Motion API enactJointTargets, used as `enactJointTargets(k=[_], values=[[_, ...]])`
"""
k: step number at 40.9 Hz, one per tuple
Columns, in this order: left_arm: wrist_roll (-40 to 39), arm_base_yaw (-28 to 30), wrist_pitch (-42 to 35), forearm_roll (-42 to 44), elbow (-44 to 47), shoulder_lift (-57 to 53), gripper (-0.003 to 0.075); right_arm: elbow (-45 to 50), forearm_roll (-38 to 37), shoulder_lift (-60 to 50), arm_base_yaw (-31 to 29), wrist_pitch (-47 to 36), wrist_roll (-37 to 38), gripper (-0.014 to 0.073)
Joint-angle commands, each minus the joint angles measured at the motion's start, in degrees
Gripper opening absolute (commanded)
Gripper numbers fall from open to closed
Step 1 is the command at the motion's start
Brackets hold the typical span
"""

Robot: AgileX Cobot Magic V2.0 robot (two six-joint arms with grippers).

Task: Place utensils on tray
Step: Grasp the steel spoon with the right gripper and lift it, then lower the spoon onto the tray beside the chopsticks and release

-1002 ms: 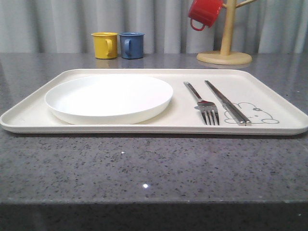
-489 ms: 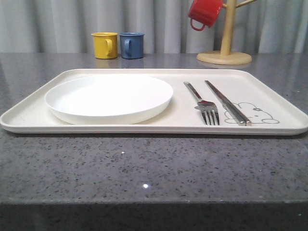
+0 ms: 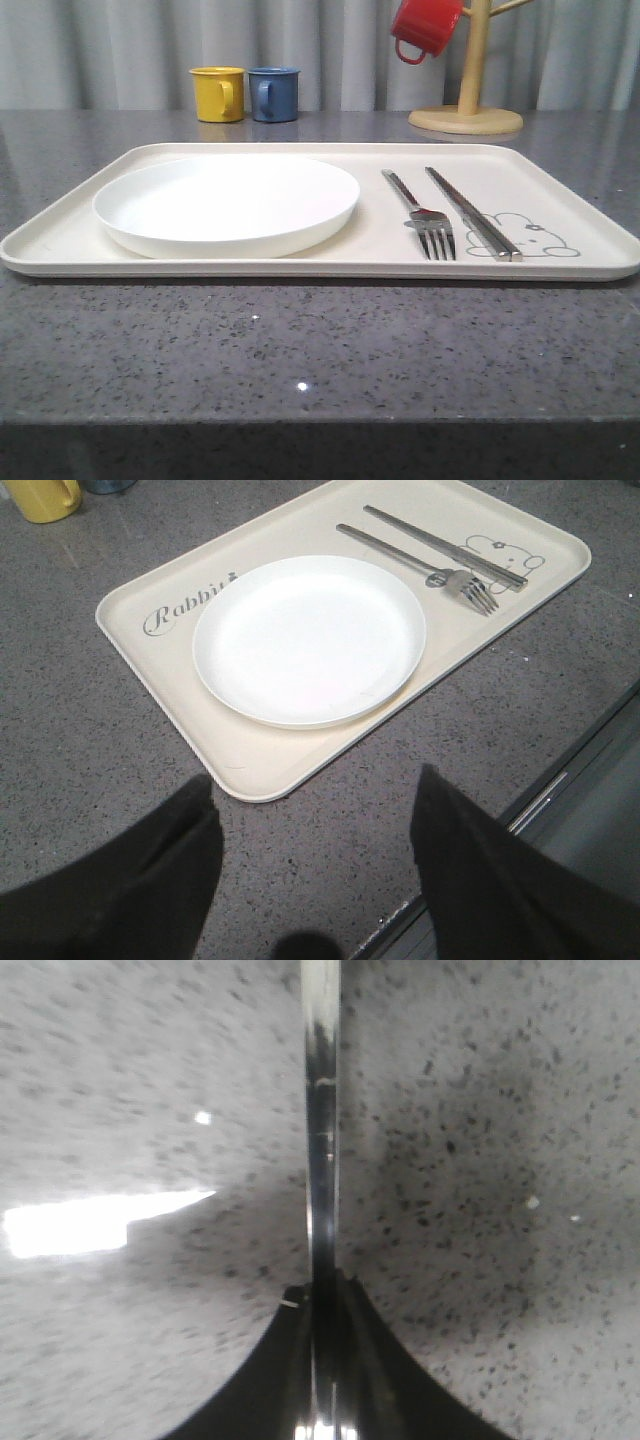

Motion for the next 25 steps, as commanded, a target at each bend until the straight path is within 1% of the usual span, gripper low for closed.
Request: enactJointTargets(k=[1, 5, 9, 17, 20, 25], values=[[-0.6, -0.4, -4.3, -0.1, -1.4, 0.4, 0.041, -3.9, 2.3, -4.2, 0.9, 1.4, -0.7, 0.0003], [-0.6, -0.4, -4.3, -0.1, -1.4, 0.4, 0.041, -6.1, 4.7, -5.0, 3.4, 3.7, -0.7, 0.0003], [-0.6, -0.4, -4.3, -0.1, -1.4, 0.4, 0.041, -7.1, 7.8, -5.5, 7.8, 5.4, -0.7, 0.0003], [-0.6, -0.4, -4.3, -0.1, -1.4, 0.4, 0.041, -7.2, 15.3, -4.4, 16.8, 5.1, -0.6, 0.0003], [-0.6, -0.4, -4.3, -0.1, -1.4, 0.4, 0.041, -7.2, 17.8, -3.2, 19.0, 4.9, 0.7, 0.0003], [-0.6, -0.4, -4.3, -0.1, -1.4, 0.4, 0.041, -7.2, 18.3, -0.4, 21.4, 4.5, 4.0, 0.0003]])
